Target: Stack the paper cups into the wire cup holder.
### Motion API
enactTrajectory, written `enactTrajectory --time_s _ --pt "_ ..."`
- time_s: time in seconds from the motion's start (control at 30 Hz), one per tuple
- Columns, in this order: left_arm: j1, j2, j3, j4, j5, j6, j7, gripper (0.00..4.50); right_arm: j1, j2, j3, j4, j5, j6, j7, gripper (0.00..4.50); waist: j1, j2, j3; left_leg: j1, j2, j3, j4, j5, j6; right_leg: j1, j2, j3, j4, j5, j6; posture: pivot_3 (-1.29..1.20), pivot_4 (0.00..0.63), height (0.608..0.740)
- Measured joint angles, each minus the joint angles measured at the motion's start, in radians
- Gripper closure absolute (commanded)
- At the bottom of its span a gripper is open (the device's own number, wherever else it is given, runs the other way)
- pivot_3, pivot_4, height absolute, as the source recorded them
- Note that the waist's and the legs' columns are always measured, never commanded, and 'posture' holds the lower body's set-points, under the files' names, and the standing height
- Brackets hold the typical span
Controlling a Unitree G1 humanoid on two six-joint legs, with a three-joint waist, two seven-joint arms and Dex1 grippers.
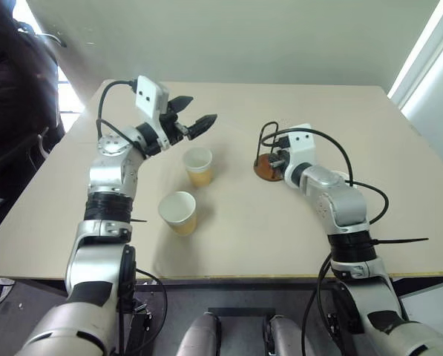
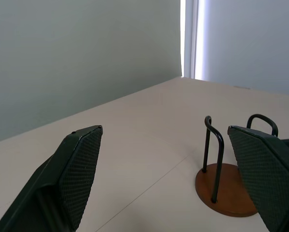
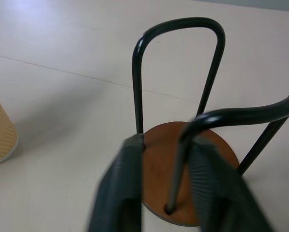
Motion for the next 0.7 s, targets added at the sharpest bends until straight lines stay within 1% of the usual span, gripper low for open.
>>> enactTrajectory --time_s 0.03,0.23,0.43,0.6,0.7 --pt "0.0 0.0 0.0 0.0 0.0 0.0 0.0 0.05 -0.001 0.0 -0.001 0.0 0.001 0.004 0.0 4.46 0.0 0.0 0.0 0.0 0.0 0.0 0.0 0.0 0.0 0.0 0.0 0.0 0.0 0.0 0.0 0.0 0.15 0.74" --pt "0.0 0.0 0.0 0.0 0.0 0.0 0.0 0.05 -0.017 -0.005 -0.002 0.007 0.01 0.027 0.02 4.46 0.0 0.0 0.0 0.0 0.0 0.0 0.0 0.0 0.0 0.0 0.0 0.0 0.0 0.0 0.0 0.0 0.15 0.74" --pt "0.0 0.001 0.0 0.0 0.0 0.0 0.0 0.05 -0.058 -0.039 -0.01 0.049 0.047 0.044 0.084 4.46 0.0 0.0 0.0 0.0 0.0 0.0 0.0 0.0 -0.001 0.0 0.0 0.0 0.0 0.0 -0.001 0.0 0.15 0.74" --pt "0.0 0.001 0.0 0.0 0.0 0.0 -0.003 0.05 -0.071 -0.109 -0.012 0.06 0.117 0.05 0.227 4.46 0.001 0.0 0.0 -0.001 0.0 0.0 0.0 -0.001 -0.001 -0.001 0.0 0.0 0.0 -0.001 -0.001 0.0 0.15 0.74" --pt "-0.001 0.002 -0.001 0.0 0.001 0.0 -0.005 0.05 -0.073 -0.2 -0.001 0.056 0.158 0.06 0.352 4.46 0.003 0.0 0.0 -0.002 0.0 0.0 0.0 -0.001 -0.001 -0.001 0.0 0.0 -0.001 -0.001 -0.002 0.0 0.15 0.74"
